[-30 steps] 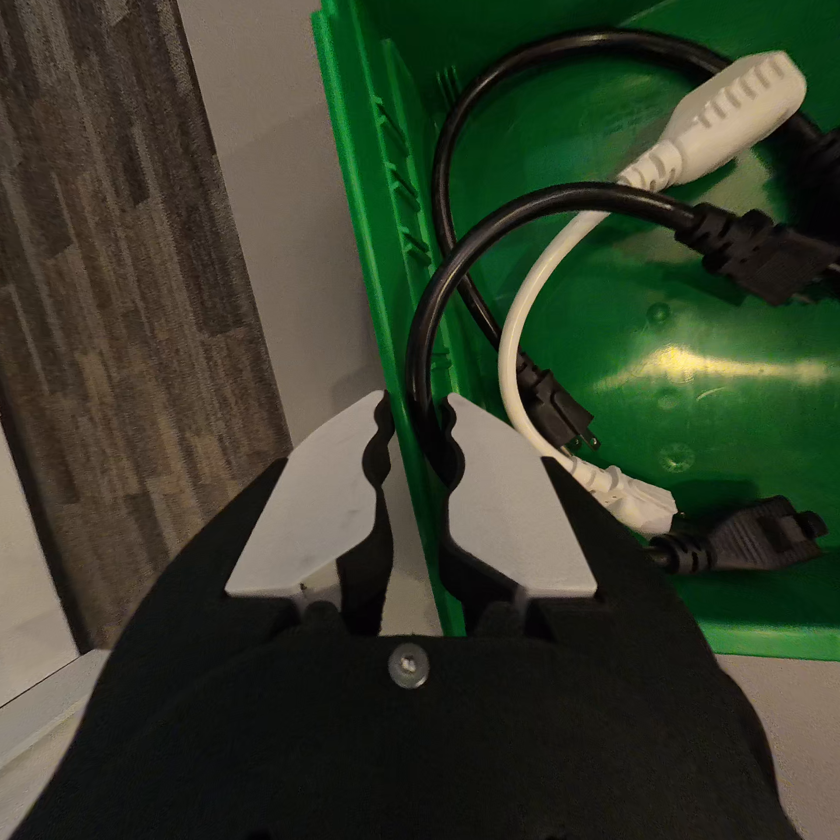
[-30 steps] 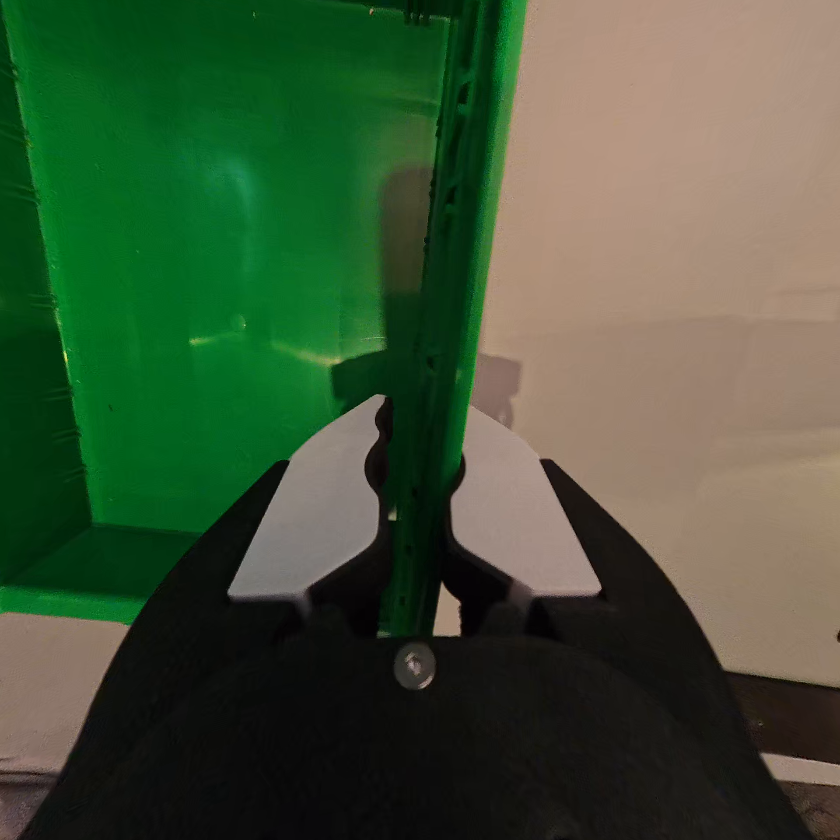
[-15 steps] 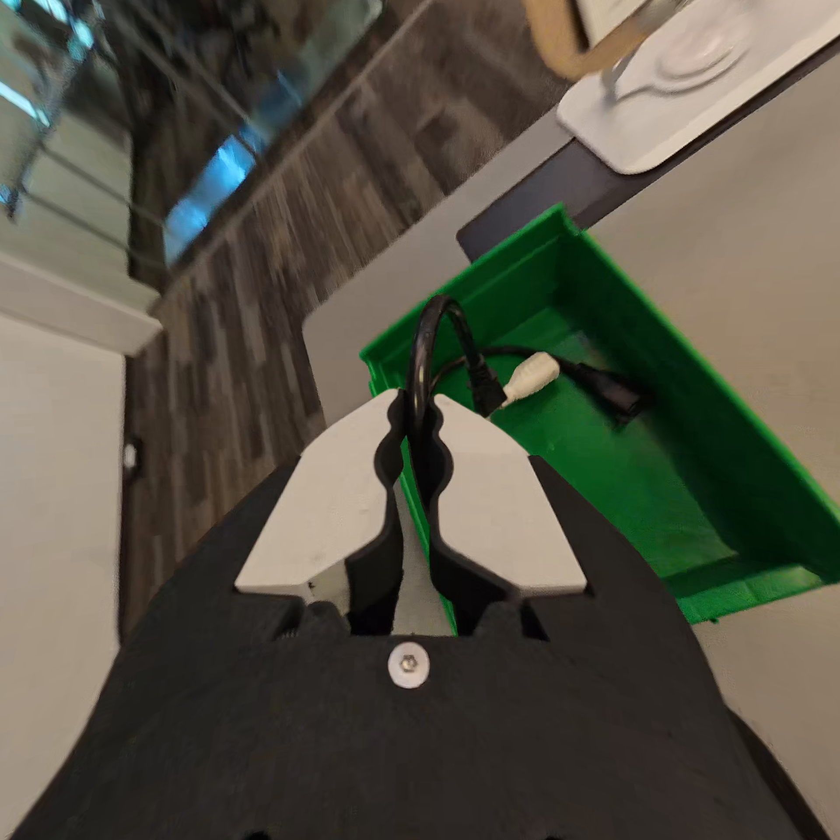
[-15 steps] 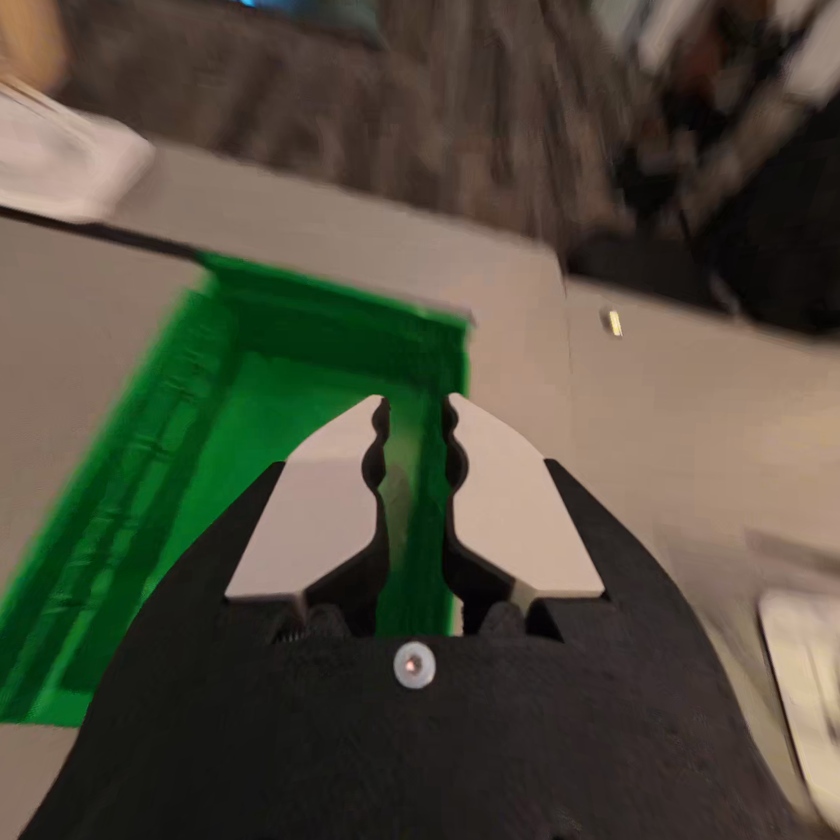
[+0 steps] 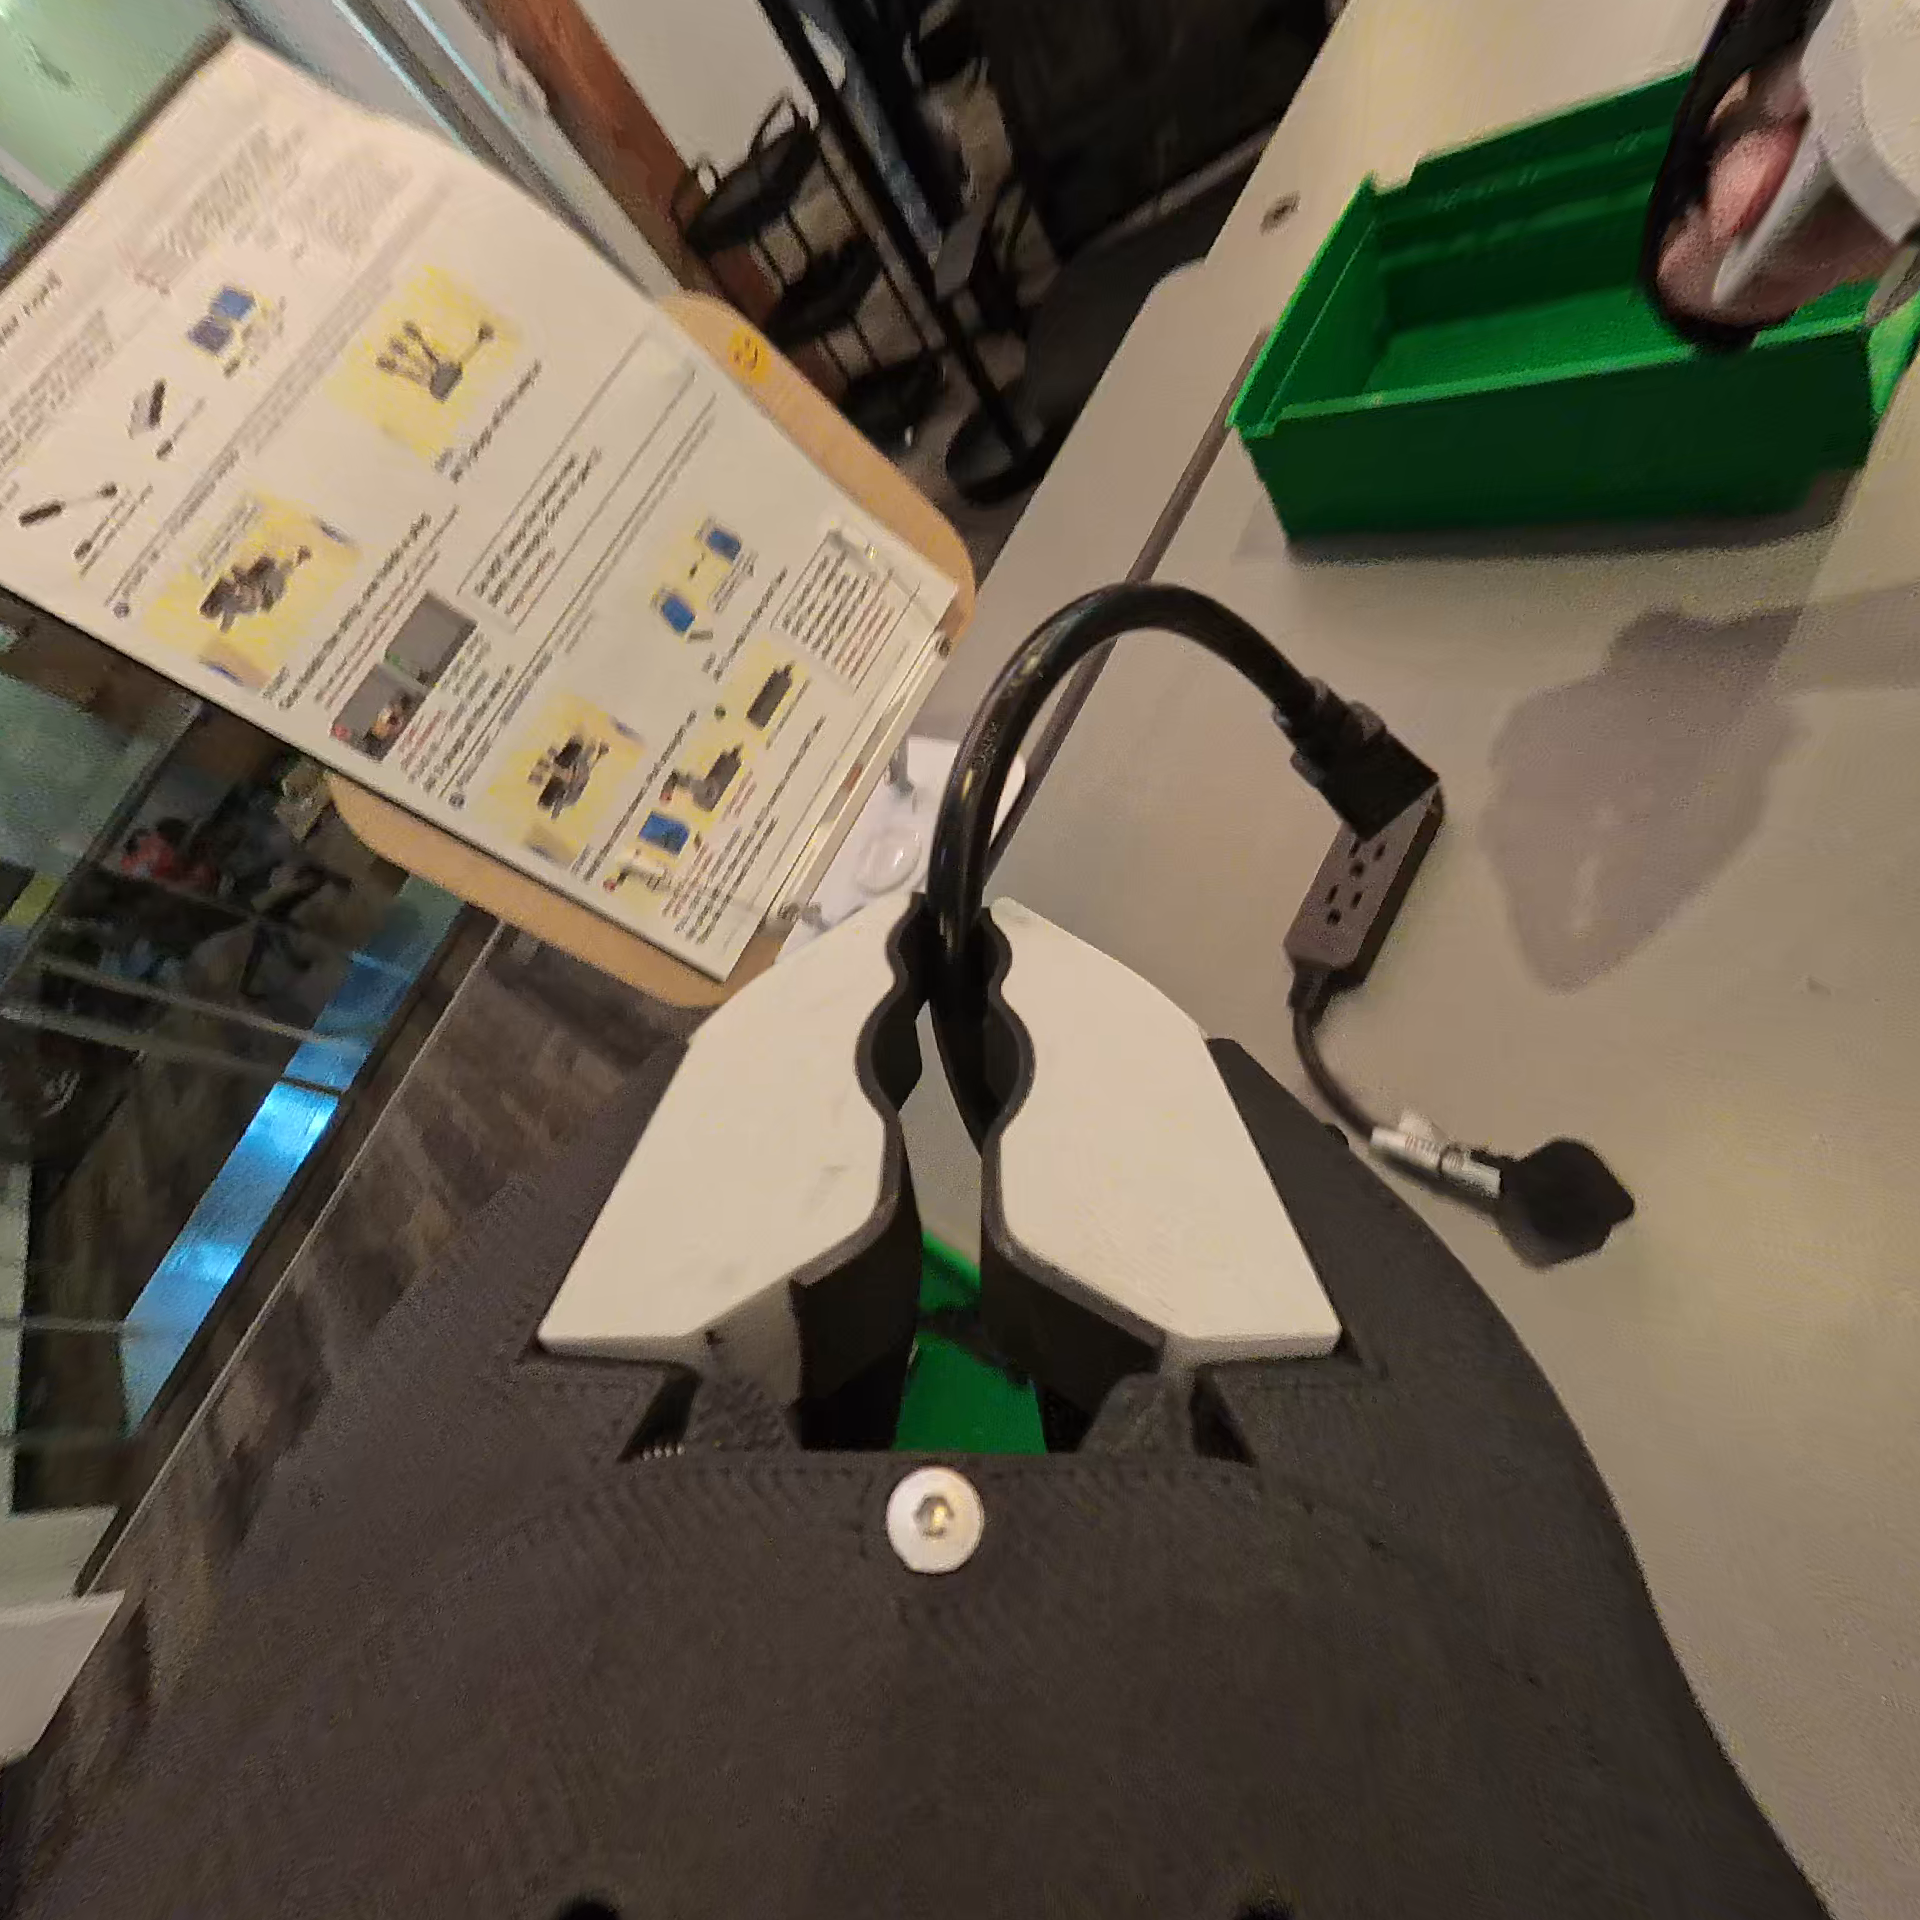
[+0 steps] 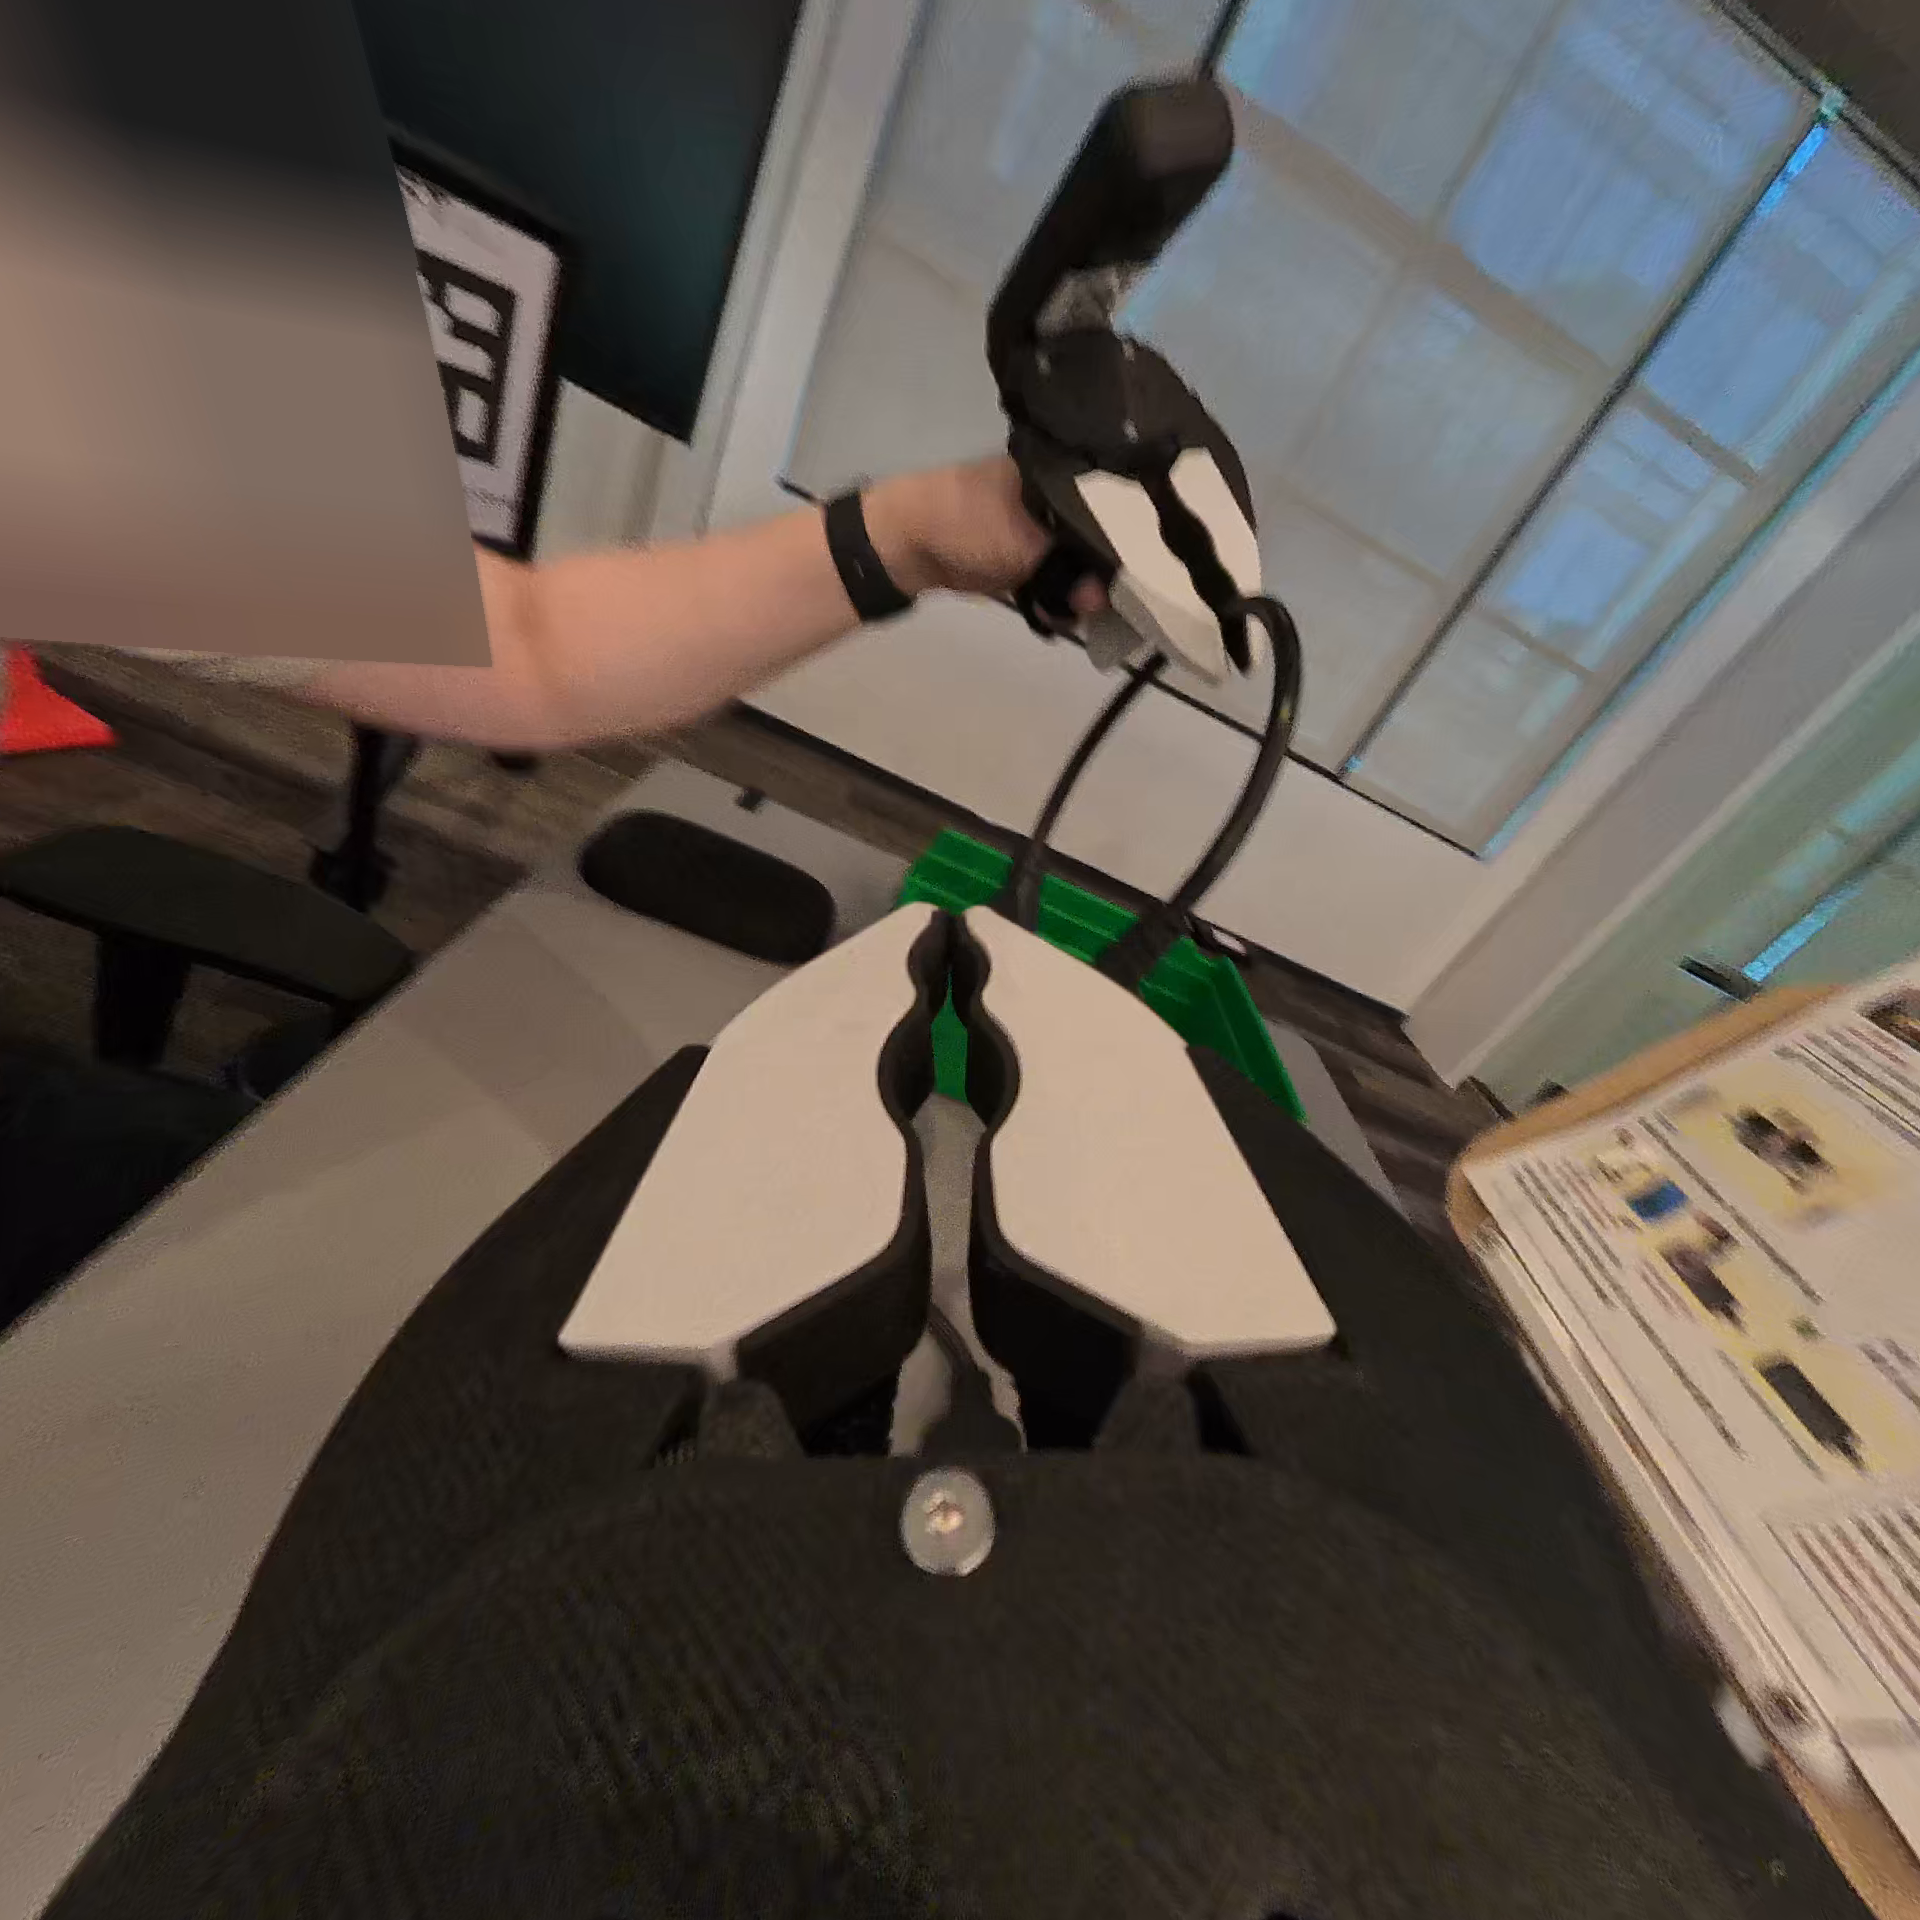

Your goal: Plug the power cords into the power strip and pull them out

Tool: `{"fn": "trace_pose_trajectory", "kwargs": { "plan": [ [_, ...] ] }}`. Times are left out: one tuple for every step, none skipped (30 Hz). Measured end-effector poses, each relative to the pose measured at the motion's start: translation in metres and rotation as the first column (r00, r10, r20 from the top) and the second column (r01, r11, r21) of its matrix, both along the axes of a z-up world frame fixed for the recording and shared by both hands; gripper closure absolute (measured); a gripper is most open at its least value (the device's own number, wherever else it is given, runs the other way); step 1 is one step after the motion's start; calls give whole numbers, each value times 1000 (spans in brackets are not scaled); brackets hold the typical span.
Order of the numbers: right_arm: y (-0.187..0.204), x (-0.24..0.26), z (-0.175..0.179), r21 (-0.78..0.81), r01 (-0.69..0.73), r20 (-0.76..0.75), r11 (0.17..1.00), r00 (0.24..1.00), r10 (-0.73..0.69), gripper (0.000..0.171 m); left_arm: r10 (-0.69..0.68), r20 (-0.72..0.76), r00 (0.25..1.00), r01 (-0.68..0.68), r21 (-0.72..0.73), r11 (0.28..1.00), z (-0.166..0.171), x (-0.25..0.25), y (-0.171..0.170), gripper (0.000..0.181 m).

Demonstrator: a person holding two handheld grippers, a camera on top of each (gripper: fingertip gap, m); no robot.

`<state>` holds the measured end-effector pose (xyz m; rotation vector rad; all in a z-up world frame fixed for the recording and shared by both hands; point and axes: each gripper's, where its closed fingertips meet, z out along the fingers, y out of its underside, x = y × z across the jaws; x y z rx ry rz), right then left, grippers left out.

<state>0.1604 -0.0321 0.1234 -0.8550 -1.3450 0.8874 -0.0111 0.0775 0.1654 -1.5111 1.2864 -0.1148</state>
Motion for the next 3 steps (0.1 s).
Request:
{"fn": "trace_pose_trajectory", "kwargs": {
  "plan": [
    [-7,-1,6,-14,-48,-20,999,999,48,170,-13,38,999,13,14,1000,-1,6,-3,176],
    [-16,-1,13,-39,-116,-56,992,992,114,170,-28,80,996,26,17,1000,-2,11,-5,176],
    [-30,1,23,-92,-247,-117,965,965,236,170,-44,120,992,43,8,999,-4,16,-7,176]
  ]
}}
